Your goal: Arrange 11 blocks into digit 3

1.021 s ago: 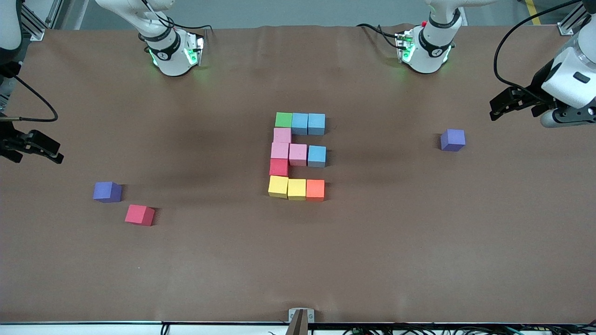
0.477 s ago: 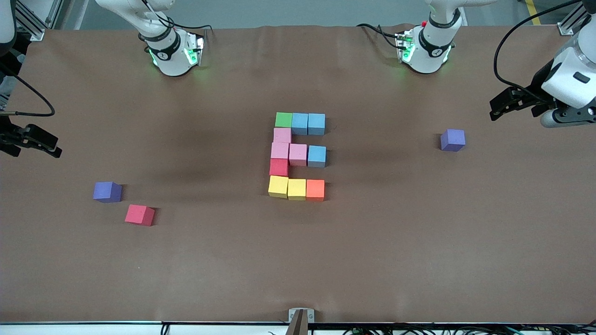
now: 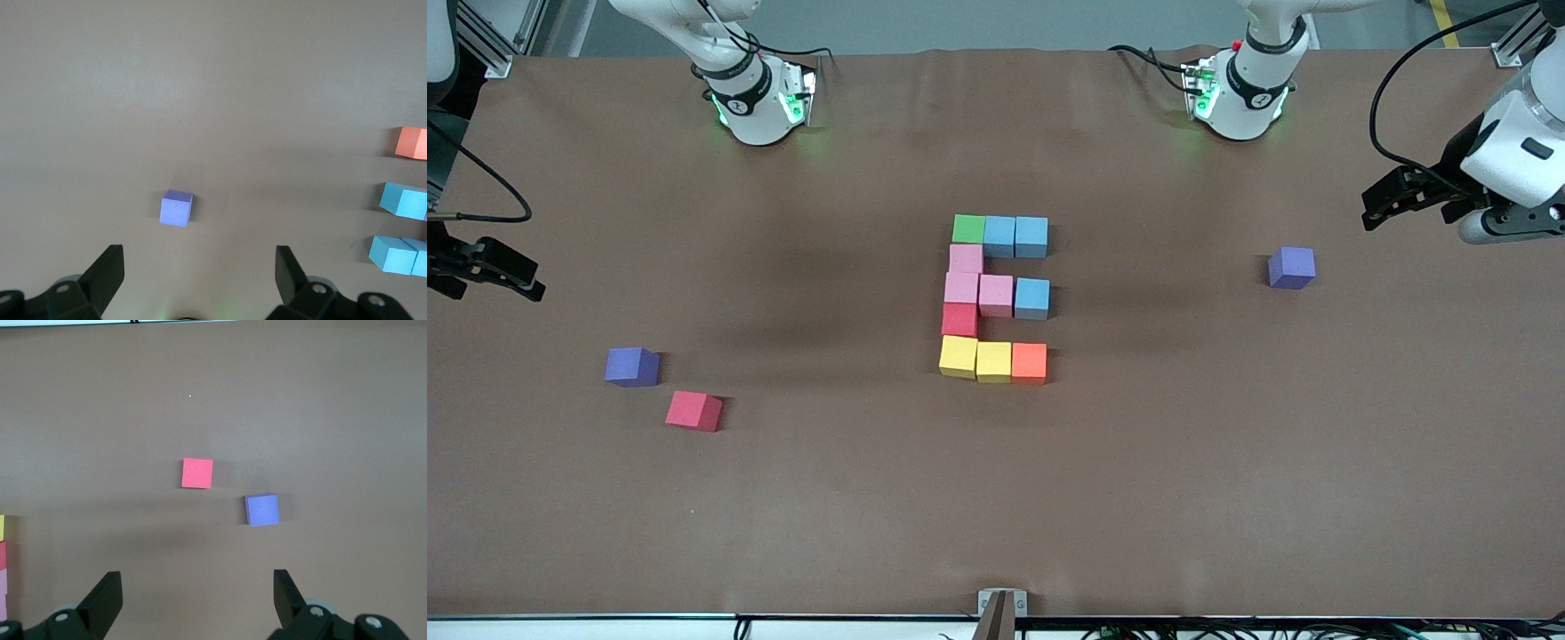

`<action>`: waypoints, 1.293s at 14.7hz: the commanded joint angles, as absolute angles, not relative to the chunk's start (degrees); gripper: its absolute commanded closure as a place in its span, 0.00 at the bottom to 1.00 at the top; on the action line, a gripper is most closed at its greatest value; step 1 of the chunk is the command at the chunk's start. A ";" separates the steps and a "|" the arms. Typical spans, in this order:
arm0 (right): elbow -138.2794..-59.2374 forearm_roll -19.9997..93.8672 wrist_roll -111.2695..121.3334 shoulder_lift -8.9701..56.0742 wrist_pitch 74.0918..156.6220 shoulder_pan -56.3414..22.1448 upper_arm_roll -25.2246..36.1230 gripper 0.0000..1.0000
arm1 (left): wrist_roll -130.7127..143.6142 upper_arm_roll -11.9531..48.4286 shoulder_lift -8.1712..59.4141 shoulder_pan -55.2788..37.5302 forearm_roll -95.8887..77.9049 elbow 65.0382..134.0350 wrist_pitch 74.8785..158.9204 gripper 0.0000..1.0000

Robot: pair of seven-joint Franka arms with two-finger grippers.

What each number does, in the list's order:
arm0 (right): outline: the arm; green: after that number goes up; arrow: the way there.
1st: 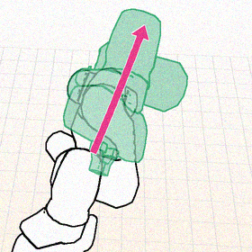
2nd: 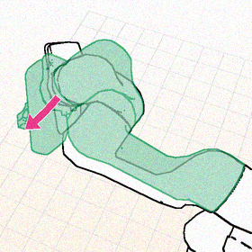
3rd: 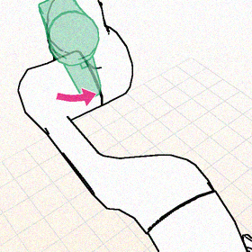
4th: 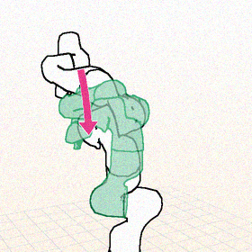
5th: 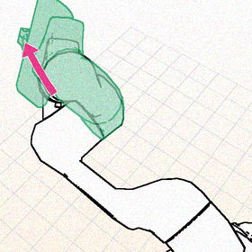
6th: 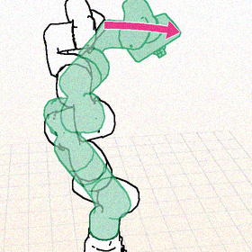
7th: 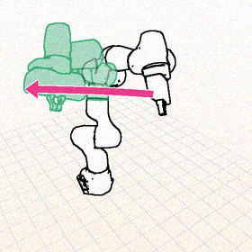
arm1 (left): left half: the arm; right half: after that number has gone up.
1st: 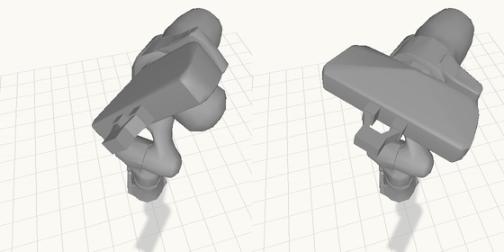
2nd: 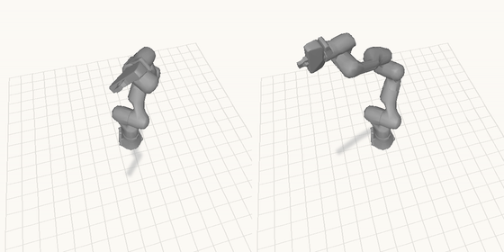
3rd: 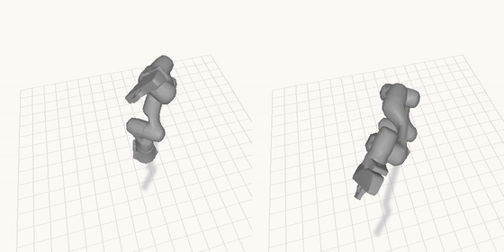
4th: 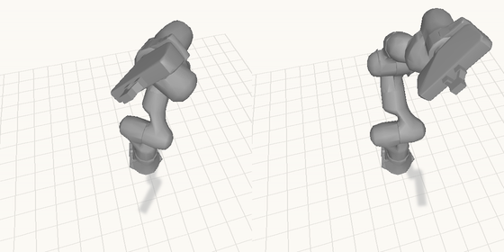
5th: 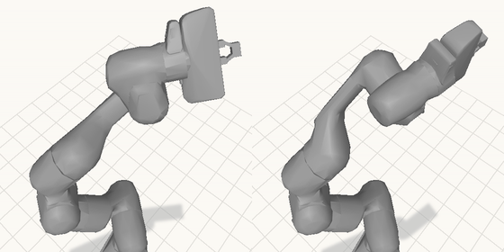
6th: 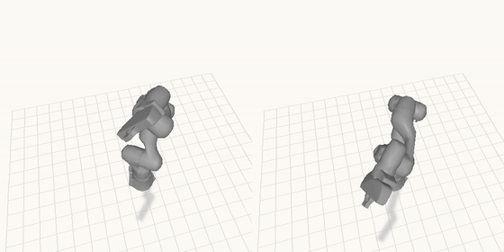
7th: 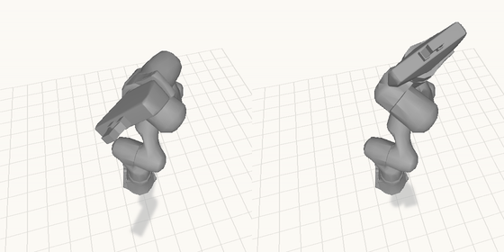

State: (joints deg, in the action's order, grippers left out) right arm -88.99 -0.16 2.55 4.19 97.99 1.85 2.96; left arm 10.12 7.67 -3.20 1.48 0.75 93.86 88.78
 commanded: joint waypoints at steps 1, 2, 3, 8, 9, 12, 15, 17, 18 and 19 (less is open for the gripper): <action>-89.30 -0.70 2.20 3.60 97.82 2.29 2.46 0.00 | 10.72 8.09 -2.90 1.67 1.67 93.25 88.07 0.00; -89.30 -0.53 2.11 3.69 97.82 2.29 2.46 0.00 | 10.72 8.09 -2.90 1.67 1.67 93.25 88.07 0.00; -89.30 -0.35 2.11 3.87 97.82 2.46 2.46 0.00 | 10.72 8.09 -2.90 1.67 1.67 93.25 88.07 0.00; -89.21 -0.88 2.28 3.87 98.00 2.20 2.46 0.00 | 10.63 8.09 -2.99 1.67 1.67 93.34 88.07 0.00; -89.21 -0.97 2.29 3.87 97.91 2.20 2.46 0.00 | 10.63 8.09 -2.99 1.67 1.67 93.34 88.07 0.00; -88.68 -0.97 2.29 3.87 97.91 2.20 2.46 0.00 | 10.63 8.09 -2.99 1.67 1.67 93.34 88.07 0.00; -88.51 -0.97 2.29 3.87 97.91 2.29 2.46 0.00 | 10.63 8.09 -2.99 1.67 1.67 93.34 88.07 0.00; -88.24 -0.97 2.29 3.96 97.82 2.29 2.46 0.00 | 10.63 8.09 -2.99 1.58 1.67 93.34 88.07 0.00; -88.24 -0.88 2.29 3.96 97.82 2.29 2.46 0.00 | 10.63 8.09 -2.90 1.67 1.67 93.34 88.07 0.00; -88.24 -0.88 2.29 4.04 97.82 2.29 2.46 0.00 | 10.63 8.09 -2.90 1.67 1.67 93.34 88.07 0.00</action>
